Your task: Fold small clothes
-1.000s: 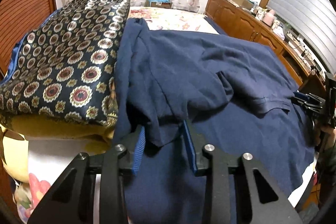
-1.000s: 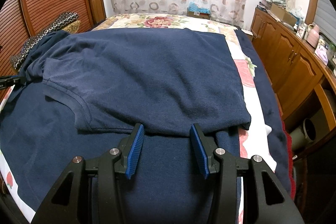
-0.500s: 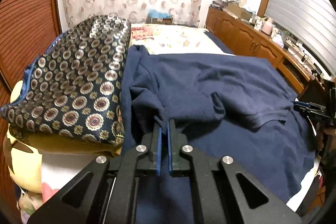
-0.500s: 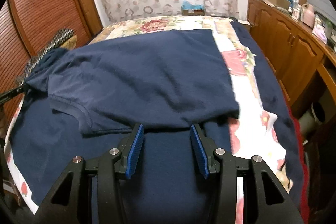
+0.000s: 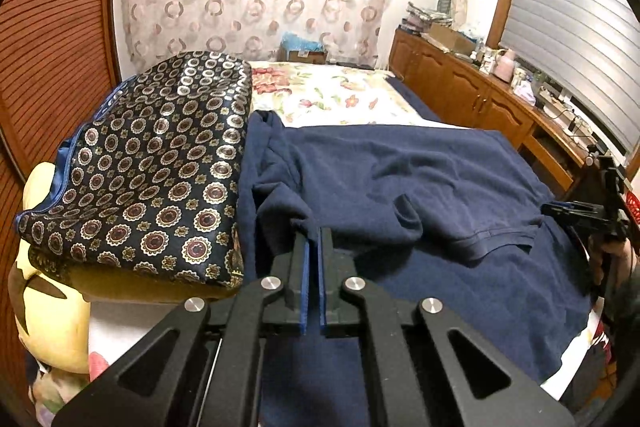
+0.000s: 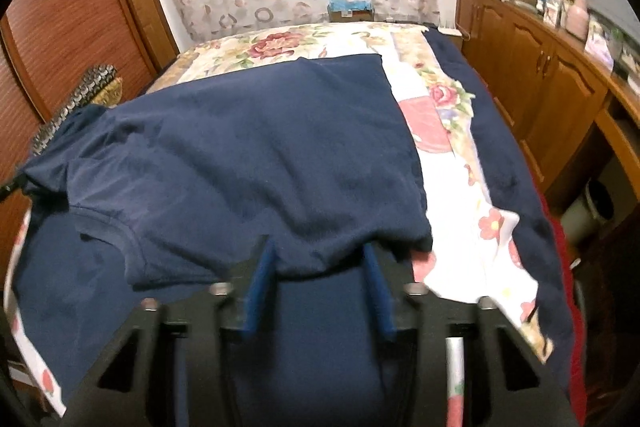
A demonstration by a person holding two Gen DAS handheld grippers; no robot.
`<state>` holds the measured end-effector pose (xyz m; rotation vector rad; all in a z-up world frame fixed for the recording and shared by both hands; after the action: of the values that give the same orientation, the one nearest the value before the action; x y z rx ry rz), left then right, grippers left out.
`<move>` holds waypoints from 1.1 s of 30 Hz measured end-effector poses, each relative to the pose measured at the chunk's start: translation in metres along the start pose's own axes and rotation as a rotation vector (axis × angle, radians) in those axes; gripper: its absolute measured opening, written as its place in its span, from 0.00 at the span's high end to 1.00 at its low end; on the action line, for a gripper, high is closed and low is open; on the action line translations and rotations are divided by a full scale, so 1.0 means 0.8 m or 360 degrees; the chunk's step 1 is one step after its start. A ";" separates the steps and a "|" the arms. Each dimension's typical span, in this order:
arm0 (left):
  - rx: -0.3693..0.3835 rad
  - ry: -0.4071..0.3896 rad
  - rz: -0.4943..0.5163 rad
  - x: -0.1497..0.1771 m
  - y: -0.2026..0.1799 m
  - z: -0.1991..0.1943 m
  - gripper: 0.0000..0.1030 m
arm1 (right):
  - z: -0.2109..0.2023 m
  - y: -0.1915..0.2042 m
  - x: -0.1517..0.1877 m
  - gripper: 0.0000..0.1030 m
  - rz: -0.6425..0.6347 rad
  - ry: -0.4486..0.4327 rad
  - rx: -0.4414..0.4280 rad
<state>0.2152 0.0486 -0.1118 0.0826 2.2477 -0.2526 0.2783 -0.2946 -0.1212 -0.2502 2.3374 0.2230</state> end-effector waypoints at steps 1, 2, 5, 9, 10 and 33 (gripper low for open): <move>0.0007 -0.0012 -0.0003 0.000 -0.001 -0.004 0.97 | 0.003 0.001 0.000 0.88 -0.0026 0.0002 0.0030; 0.0012 -0.0020 -0.0006 0.001 -0.002 -0.008 0.97 | 0.004 0.002 0.000 0.96 -0.0045 -0.0007 0.0059; 0.0027 -0.0060 -0.0018 -0.002 -0.004 -0.023 0.97 | -0.003 0.004 -0.003 0.97 -0.0066 -0.0064 0.0048; 0.0045 -0.0121 -0.0021 -0.004 -0.006 -0.052 0.97 | -0.046 0.003 -0.010 0.98 -0.0052 -0.0208 -0.0014; 0.0053 -0.0137 -0.0022 -0.003 -0.006 -0.061 0.97 | -0.060 0.004 -0.011 0.98 -0.0056 -0.0245 -0.0027; -0.0004 0.0019 -0.0041 0.099 0.012 -0.122 0.97 | -0.191 -0.014 0.107 0.98 -0.0092 -0.0153 -0.0155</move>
<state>0.0924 0.0766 -0.1136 0.0542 2.2621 -0.2634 0.1181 -0.3505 -0.0772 -0.3471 2.2239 0.3137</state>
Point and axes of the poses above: each gripper's, at about its wrist camera, not at the fingertips, and z roughly the way its jaws point, y to its left, x to its underside, the point moved 7 cm from there along z, roughly the way its jaws point, and after that the axes turned 3 degrees about -y, right-handed, at the moved point
